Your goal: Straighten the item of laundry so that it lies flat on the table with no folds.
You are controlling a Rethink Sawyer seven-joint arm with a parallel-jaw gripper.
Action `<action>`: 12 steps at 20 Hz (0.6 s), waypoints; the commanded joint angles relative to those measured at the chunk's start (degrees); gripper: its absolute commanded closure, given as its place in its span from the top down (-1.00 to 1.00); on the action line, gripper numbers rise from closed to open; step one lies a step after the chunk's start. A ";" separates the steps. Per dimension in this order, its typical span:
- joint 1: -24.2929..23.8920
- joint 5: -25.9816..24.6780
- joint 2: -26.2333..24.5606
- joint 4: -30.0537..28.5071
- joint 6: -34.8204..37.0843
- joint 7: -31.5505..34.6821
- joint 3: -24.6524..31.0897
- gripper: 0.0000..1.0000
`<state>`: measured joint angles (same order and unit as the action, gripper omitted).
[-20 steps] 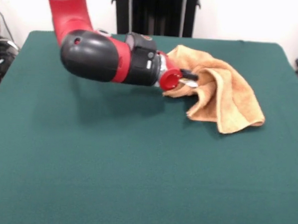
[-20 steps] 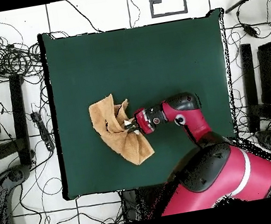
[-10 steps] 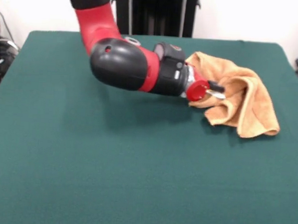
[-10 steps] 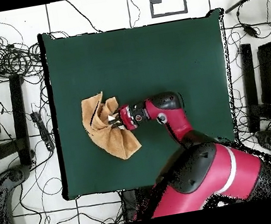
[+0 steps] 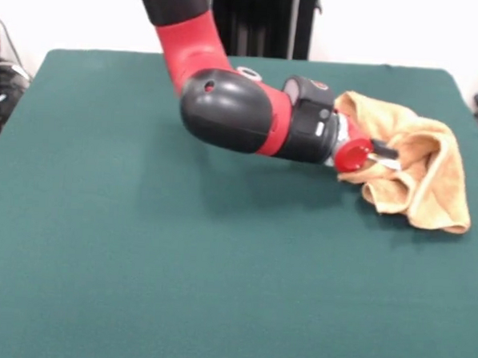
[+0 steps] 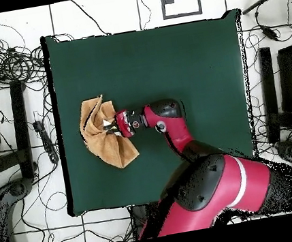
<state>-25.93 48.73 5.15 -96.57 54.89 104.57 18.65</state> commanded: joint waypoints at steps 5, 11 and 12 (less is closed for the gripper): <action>1.70 8.37 2.04 -9.94 -8.80 6.33 8.65 -1.00; -4.06 -4.50 0.29 -8.74 -2.56 3.45 -2.09 -1.00; -4.94 -6.64 0.00 -8.02 -1.20 3.43 -3.46 -1.00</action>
<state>-28.06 47.26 7.31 -102.89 50.31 104.57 20.32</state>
